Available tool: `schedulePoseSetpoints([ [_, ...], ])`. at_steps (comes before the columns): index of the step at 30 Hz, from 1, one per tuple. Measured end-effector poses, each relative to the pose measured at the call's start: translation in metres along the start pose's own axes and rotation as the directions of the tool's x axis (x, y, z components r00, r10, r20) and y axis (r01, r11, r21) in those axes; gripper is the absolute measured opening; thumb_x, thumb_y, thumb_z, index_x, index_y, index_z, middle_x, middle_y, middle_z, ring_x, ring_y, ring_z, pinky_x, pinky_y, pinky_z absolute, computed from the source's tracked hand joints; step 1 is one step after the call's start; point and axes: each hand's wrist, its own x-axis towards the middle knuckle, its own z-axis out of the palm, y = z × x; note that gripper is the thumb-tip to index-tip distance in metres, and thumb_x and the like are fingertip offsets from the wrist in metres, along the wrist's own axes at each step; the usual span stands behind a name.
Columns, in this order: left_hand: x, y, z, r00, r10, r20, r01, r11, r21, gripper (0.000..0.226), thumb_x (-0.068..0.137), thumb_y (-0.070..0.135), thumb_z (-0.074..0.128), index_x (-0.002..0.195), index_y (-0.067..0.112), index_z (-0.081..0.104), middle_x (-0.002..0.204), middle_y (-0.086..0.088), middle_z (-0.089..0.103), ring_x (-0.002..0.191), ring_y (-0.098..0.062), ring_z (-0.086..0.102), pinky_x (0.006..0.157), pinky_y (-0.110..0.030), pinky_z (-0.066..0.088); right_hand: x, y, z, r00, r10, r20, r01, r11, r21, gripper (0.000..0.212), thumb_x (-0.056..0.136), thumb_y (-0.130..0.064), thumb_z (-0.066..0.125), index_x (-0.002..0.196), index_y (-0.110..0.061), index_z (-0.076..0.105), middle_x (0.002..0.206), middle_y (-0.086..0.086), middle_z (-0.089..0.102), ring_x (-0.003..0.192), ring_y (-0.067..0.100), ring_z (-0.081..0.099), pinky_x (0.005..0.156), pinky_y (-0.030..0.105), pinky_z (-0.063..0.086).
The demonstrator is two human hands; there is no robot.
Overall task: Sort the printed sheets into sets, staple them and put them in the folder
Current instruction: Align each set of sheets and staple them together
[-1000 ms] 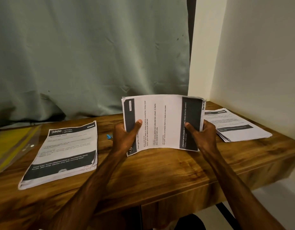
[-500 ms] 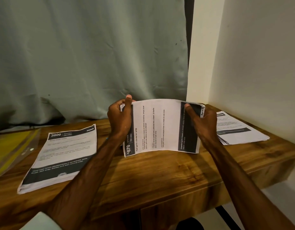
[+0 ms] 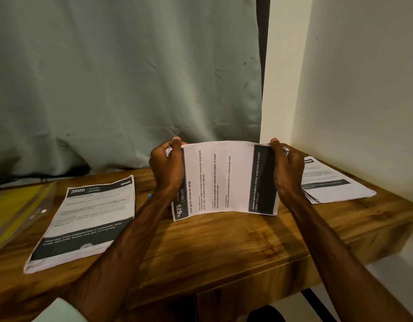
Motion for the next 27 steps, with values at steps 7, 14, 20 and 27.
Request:
schedulePoseSetpoints([
  [7,0.002,-0.003,0.001,1.0,-0.001,-0.01,0.001,1.0,-0.002,0.024,0.104,0.031,0.055,0.088,0.02,0.068,0.079,0.009,0.071,0.069,-0.004,0.071,0.06,-0.011,0.052,0.003,0.002,0.001,0.999,0.022,-0.034,-0.022,1.0,0.015,0.027,0.101,-0.04,0.056,0.079,-0.025,0.059,0.08,-0.007,0.066,0.073,0.008,0.064,0.062,0.017,0.043],
  [14,0.002,-0.005,-0.005,0.992,0.126,0.01,-0.126,0.992,0.021,0.026,0.105,0.038,0.053,0.094,0.019,0.068,0.083,0.011,0.072,0.076,0.0,0.071,0.07,-0.012,0.055,0.007,0.004,0.0,0.999,-0.043,-0.025,0.041,0.996,-0.078,0.034,0.103,-0.045,0.05,0.076,-0.026,0.056,0.077,-0.007,0.064,0.073,0.008,0.064,0.063,0.016,0.043],
  [20,0.002,-0.015,-0.022,0.888,0.435,0.149,-0.449,0.89,0.074,0.028,0.102,0.031,0.058,0.108,0.007,0.07,0.097,0.009,0.072,0.088,0.008,0.068,0.076,-0.014,0.055,0.011,0.006,0.001,0.993,-0.12,-0.009,0.116,0.977,-0.177,0.036,0.105,-0.046,0.046,0.089,-0.019,0.064,0.081,-0.006,0.064,0.076,0.007,0.062,0.065,0.015,0.042],
  [27,0.018,-0.029,-0.041,0.768,0.58,0.27,-0.63,0.759,0.162,0.032,0.098,0.03,0.065,0.119,0.007,0.072,0.109,-0.005,0.076,0.098,-0.006,0.068,0.085,-0.019,0.057,0.015,0.007,0.002,0.99,-0.139,-0.002,0.135,0.965,-0.223,0.038,0.105,-0.045,0.046,0.088,-0.016,0.063,0.082,-0.002,0.064,0.073,0.006,0.06,0.066,0.016,0.042],
])
